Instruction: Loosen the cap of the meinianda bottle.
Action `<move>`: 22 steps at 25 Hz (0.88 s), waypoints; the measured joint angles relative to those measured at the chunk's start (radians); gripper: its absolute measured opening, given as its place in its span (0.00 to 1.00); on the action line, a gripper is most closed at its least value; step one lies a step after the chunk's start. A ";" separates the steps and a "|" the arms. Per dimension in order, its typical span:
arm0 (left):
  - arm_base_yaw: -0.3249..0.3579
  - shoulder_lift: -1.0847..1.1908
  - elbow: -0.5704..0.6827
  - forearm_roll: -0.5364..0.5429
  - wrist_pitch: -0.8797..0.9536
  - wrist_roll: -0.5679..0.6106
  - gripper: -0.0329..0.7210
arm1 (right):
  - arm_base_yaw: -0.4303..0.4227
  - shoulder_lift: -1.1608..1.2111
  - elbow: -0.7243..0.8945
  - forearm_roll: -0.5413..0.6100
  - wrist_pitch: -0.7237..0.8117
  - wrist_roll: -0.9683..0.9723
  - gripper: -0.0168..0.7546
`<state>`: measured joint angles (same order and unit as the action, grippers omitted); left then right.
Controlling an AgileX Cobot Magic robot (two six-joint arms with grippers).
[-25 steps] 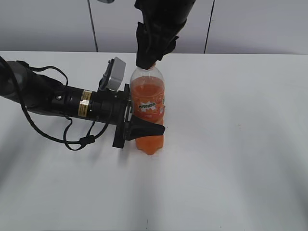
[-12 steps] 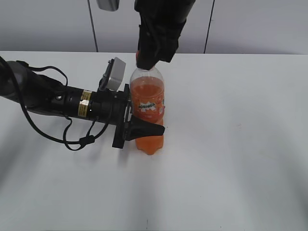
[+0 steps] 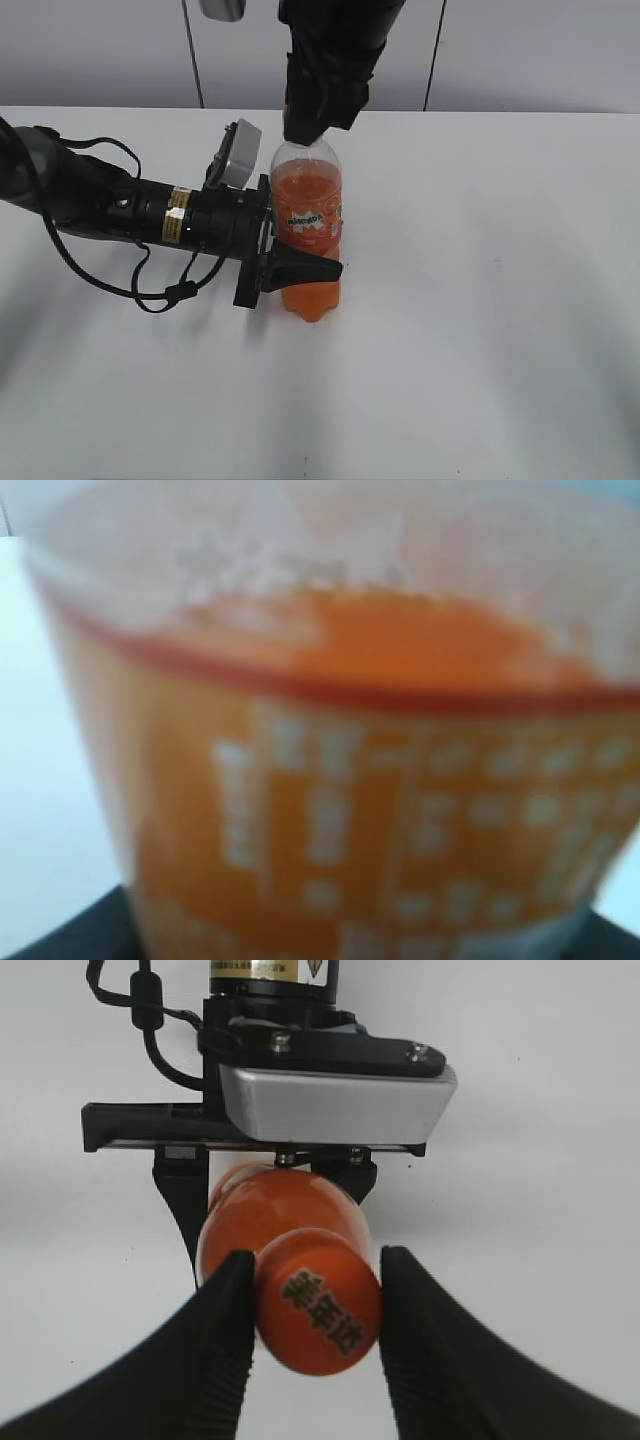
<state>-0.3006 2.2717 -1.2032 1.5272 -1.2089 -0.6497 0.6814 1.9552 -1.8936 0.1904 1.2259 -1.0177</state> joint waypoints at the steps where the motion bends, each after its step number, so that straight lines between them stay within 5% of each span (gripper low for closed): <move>1: 0.000 0.000 0.000 -0.001 0.000 0.000 0.60 | 0.000 0.000 0.000 0.001 -0.001 0.003 0.43; 14: -0.001 0.000 0.000 -0.007 0.006 -0.011 0.60 | 0.002 0.001 -0.003 0.023 -0.007 0.099 0.59; 22: -0.001 0.000 0.000 -0.007 0.007 -0.012 0.59 | 0.002 -0.014 -0.077 0.032 -0.008 0.577 0.59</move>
<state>-0.3015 2.2717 -1.2032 1.5201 -1.2016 -0.6614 0.6834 1.9417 -1.9706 0.2229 1.2182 -0.4405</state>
